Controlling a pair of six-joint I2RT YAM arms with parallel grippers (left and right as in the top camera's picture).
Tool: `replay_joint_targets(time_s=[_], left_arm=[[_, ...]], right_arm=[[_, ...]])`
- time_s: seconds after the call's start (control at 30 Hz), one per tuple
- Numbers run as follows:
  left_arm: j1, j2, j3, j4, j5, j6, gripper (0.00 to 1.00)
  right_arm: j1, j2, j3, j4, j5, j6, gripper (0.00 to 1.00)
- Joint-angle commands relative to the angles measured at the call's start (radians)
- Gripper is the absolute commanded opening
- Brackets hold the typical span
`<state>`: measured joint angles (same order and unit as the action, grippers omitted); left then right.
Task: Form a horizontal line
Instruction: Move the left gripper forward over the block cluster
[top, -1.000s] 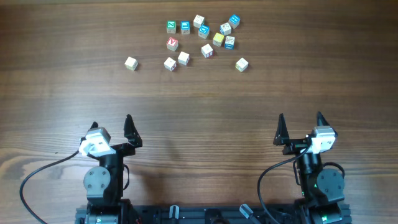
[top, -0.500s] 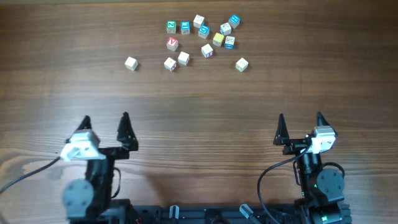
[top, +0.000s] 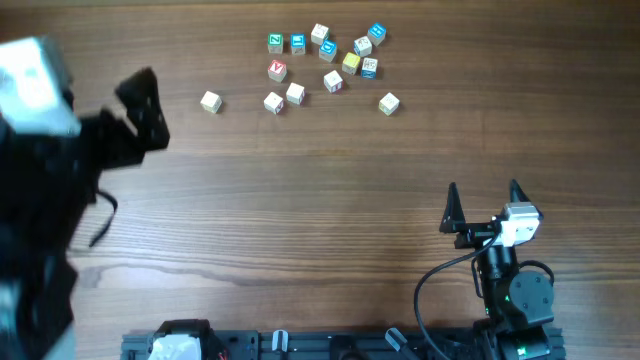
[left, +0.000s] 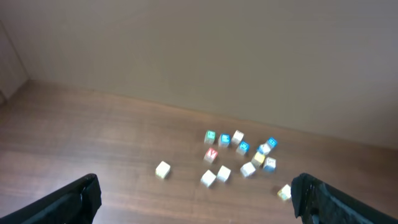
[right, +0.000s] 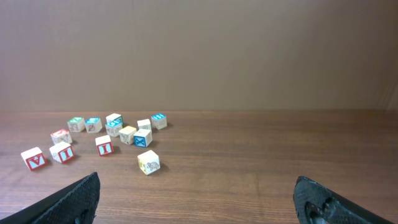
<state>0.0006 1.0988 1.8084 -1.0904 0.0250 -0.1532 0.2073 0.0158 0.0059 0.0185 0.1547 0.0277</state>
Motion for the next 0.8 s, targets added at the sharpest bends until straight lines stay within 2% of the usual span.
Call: replay_joint_targets(time_s=[0.0, 0.13, 0.27, 0.4, 0.43, 0.47, 0.5, 0.53, 0.77], left_arm=[[-0.005, 0.243, 0.194, -0.111, 0.015, 0.042, 1.0], [-0.005, 0.537, 0.255, -0.221, 0.131, 0.042, 1.0], [-0.005, 0.723, 0.254, -0.202, 0.233, 0.041, 1.0], [-0.005, 0.837, 0.254, -0.169, 0.241, 0.041, 1.0], [-0.006, 0.863, 0.254, -0.154, 0.241, 0.041, 0.85], [-0.008, 0.879, 0.254, -0.146, 0.241, 0.041, 0.62], [-0.008, 0.891, 0.254, -0.136, 0.241, 0.04, 0.17], [-0.008, 0.895, 0.254, -0.129, 0.24, 0.031, 0.04], [-0.012, 0.913, 0.253, 0.018, 0.24, 0.002, 0.04]], right_arm=[[-0.005, -0.005, -0.001, 0.003, 0.01, -0.008, 1.0], [-0.005, -0.005, 0.0, 0.003, 0.01, -0.009, 1.0], [-0.005, -0.005, -0.001, 0.003, 0.01, -0.009, 1.0], [-0.005, -0.005, 0.0, 0.003, 0.01, -0.008, 1.0], [-0.005, -0.005, 0.0, 0.003, 0.01, -0.008, 1.0], [-0.005, -0.005, -0.001, 0.003, 0.01, -0.009, 1.0], [-0.005, -0.005, -0.001, 0.003, 0.01, -0.009, 1.0], [-0.005, -0.005, 0.0, 0.003, 0.01, -0.009, 1.0], [-0.005, -0.005, -0.001, 0.003, 0.01, -0.008, 1.0]])
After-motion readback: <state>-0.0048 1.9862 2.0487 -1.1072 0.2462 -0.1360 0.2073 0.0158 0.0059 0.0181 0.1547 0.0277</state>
